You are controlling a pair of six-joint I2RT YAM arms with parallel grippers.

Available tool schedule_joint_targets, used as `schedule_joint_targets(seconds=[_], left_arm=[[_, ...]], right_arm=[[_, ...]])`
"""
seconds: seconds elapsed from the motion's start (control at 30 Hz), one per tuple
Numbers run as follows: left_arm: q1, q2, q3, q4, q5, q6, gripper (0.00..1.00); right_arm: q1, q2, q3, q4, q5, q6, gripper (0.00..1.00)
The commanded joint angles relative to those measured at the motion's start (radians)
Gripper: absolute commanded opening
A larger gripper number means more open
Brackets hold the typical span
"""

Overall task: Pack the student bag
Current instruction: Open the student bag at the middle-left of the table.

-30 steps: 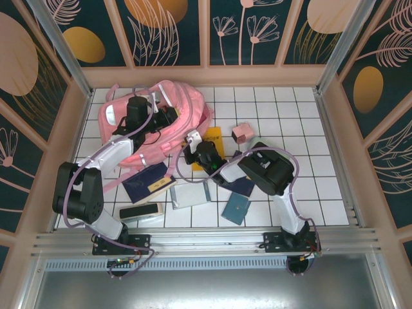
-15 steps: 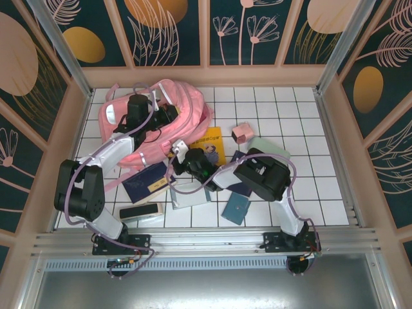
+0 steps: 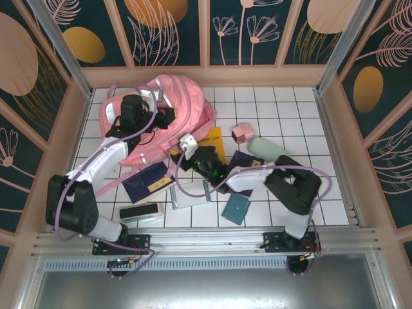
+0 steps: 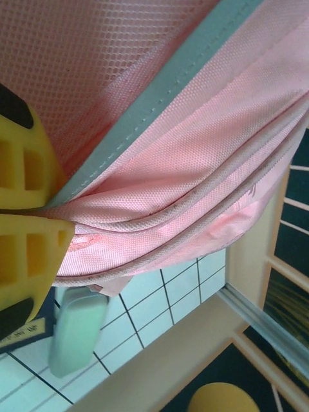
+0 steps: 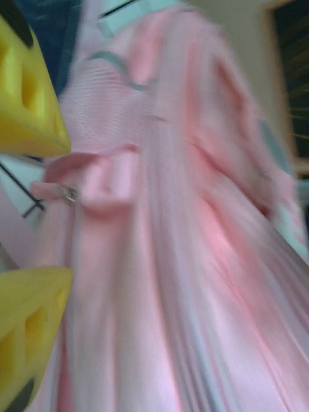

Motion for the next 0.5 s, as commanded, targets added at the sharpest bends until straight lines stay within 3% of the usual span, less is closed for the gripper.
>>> schedule_joint_targets(seconds=[0.0, 0.07, 0.17, 0.23, 0.33, 0.47], left_arm=[[-0.005, -0.095, -0.032, 0.096, 0.028, 0.226, 0.0], [-0.005, -0.129, -0.07, 0.108, 0.032, 0.27, 0.0], [-0.005, -0.178, -0.129, 0.133, 0.043, 0.32, 0.0], [-0.008, -0.21, -0.162, 0.155, 0.052, 0.346, 0.0], [-0.014, -0.248, -0.193, 0.169, 0.075, 0.392, 0.0], [-0.018, -0.257, -0.204, 0.174, 0.118, 0.439, 0.0]], right_arm=[[-0.04, -0.169, 0.004, -0.134, 0.111, 0.132, 0.39], [-0.094, -0.243, 0.055, -0.288, 0.084, 0.218, 0.25], [-0.183, -0.363, 0.034, -0.35, 0.081, 0.333, 0.0], [-0.241, -0.441, -0.013, -0.361, 0.125, 0.427, 0.0], [-0.361, -0.5, -0.039, -0.381, -0.009, 0.427, 0.0], [-0.522, -0.413, 0.049, -0.517, -0.277, 0.47, 0.0]])
